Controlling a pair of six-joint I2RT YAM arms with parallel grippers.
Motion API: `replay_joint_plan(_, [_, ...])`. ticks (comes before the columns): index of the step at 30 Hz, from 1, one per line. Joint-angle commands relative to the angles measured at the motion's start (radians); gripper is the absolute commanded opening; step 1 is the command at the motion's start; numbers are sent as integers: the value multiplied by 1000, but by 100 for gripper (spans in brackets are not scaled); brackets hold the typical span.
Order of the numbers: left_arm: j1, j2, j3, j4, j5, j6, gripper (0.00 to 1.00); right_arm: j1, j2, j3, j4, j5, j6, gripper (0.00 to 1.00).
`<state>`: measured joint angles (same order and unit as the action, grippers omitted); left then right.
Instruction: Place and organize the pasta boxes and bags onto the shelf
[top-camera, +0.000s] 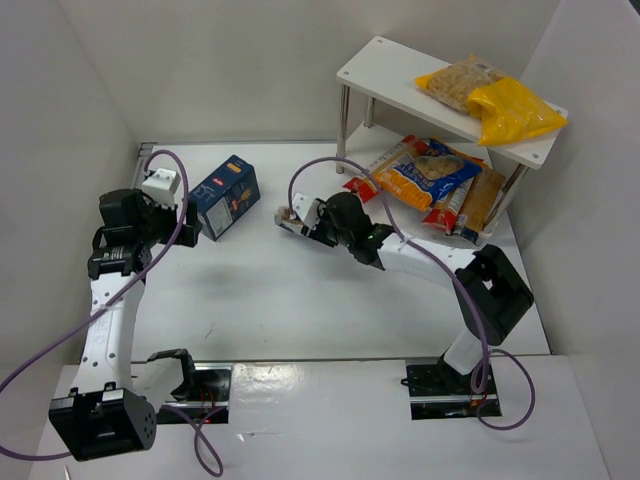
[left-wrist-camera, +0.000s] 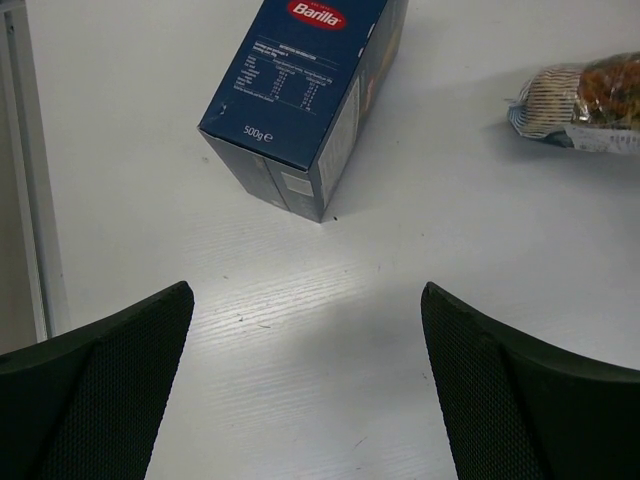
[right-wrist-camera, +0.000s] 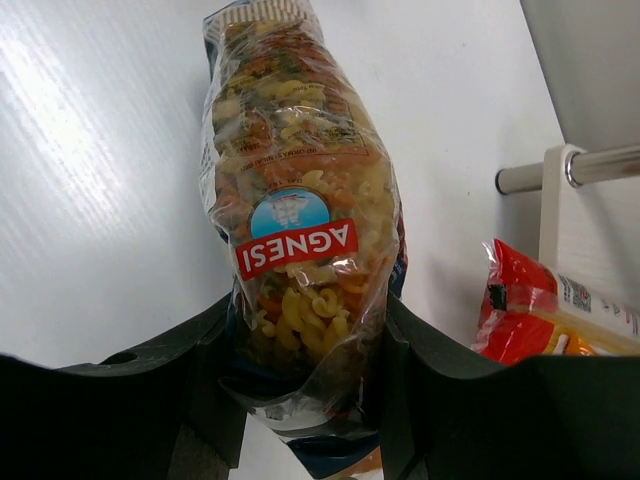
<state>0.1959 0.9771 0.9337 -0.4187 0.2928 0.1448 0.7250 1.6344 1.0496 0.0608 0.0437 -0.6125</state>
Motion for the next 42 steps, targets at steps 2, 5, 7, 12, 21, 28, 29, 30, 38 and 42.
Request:
replay_joint_plan(2, [7, -29, -10, 37, 9, -17, 100, 82, -67, -48, 152, 62, -69, 0])
replay_joint_plan(5, [7, -29, -10, 37, 9, -17, 100, 94, -57, -63, 140, 62, -81, 0])
replay_joint_plan(7, [7, -38, -10, 46, 9, -17, 100, 106, -48, -85, 151, 62, -92, 0])
replay_joint_plan(12, [7, -38, -10, 46, 20, -17, 100, 119, -59, -115, 149, 30, -73, 0])
replay_joint_plan(21, [7, -38, -19, 46, 20, -8, 100, 195, -104, -190, 411, 380, -277, 0])
replay_joint_plan(28, [7, -48, -19, 55, 11, -8, 100, 217, -84, -214, 617, 550, -472, 0])
replay_joint_plan(29, [7, -48, -19, 55, 11, -8, 100, 226, -84, -214, 651, 562, -499, 0])
replay_joint_plan(30, [7, -48, -19, 55, 11, -8, 100, 226, -84, -214, 674, 571, -516, 0])
replay_joint_plan(38, [7, -48, -19, 55, 11, 1, 100, 258, -62, -255, 876, 637, -691, 0])
replay_joint_plan(42, [7, -48, -19, 55, 11, 1, 100, 258, -21, -255, 1014, 673, -823, 0])
